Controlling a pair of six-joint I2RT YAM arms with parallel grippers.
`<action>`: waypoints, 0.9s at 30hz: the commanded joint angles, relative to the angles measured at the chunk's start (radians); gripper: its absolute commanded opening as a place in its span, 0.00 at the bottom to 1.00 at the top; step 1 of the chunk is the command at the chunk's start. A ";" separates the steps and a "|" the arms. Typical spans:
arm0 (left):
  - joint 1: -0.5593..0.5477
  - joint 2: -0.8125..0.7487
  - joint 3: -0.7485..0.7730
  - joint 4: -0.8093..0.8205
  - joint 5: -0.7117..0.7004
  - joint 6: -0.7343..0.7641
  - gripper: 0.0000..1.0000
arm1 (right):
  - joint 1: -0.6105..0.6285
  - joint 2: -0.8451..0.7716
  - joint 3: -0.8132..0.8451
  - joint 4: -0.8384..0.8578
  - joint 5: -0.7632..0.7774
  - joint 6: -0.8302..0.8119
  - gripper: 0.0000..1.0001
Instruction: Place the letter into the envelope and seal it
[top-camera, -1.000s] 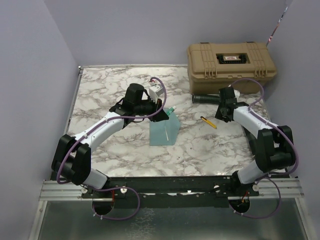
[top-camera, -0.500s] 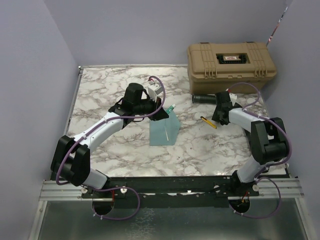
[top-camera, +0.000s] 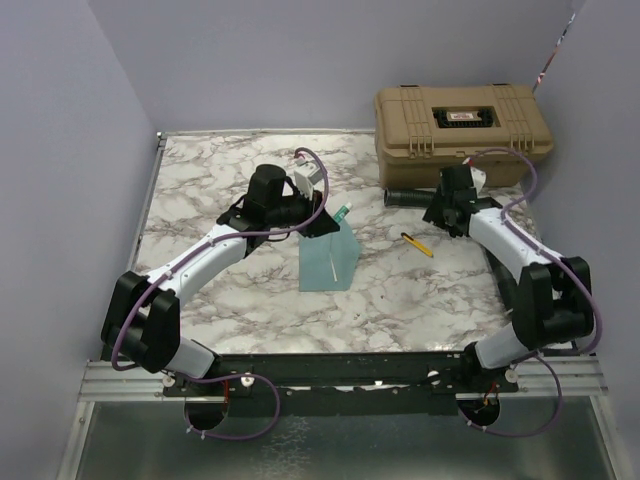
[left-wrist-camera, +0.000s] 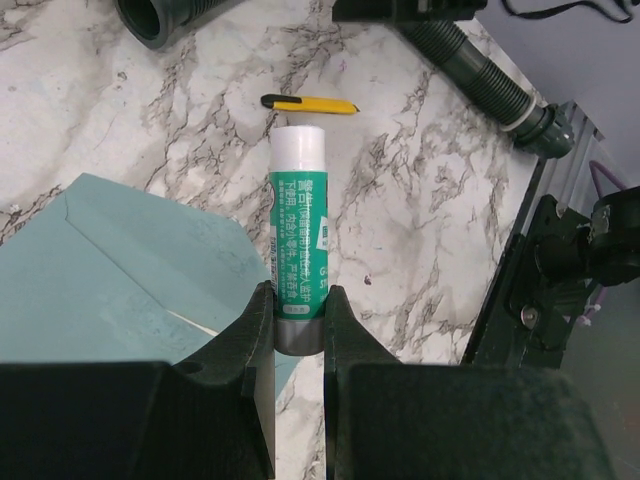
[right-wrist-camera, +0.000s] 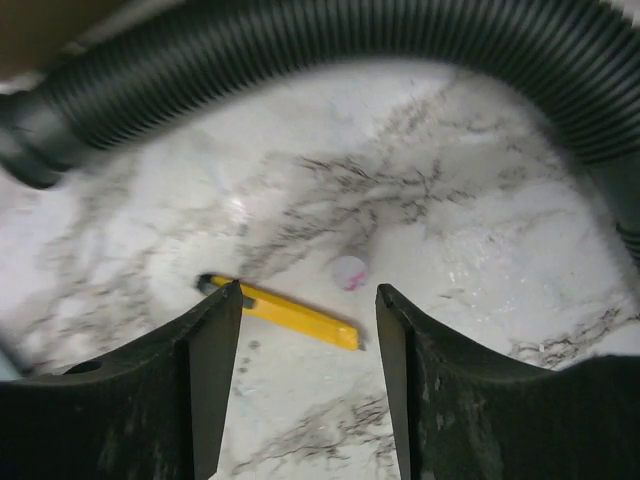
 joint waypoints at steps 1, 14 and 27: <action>-0.006 -0.013 0.027 0.113 -0.032 -0.102 0.00 | 0.005 -0.124 0.106 -0.075 -0.131 -0.015 0.61; -0.016 0.056 0.039 0.519 -0.032 -0.519 0.00 | 0.084 -0.283 0.046 0.704 -0.995 0.353 0.75; -0.027 0.050 0.027 0.614 -0.038 -0.622 0.00 | 0.138 -0.128 0.220 0.528 -1.002 0.275 0.73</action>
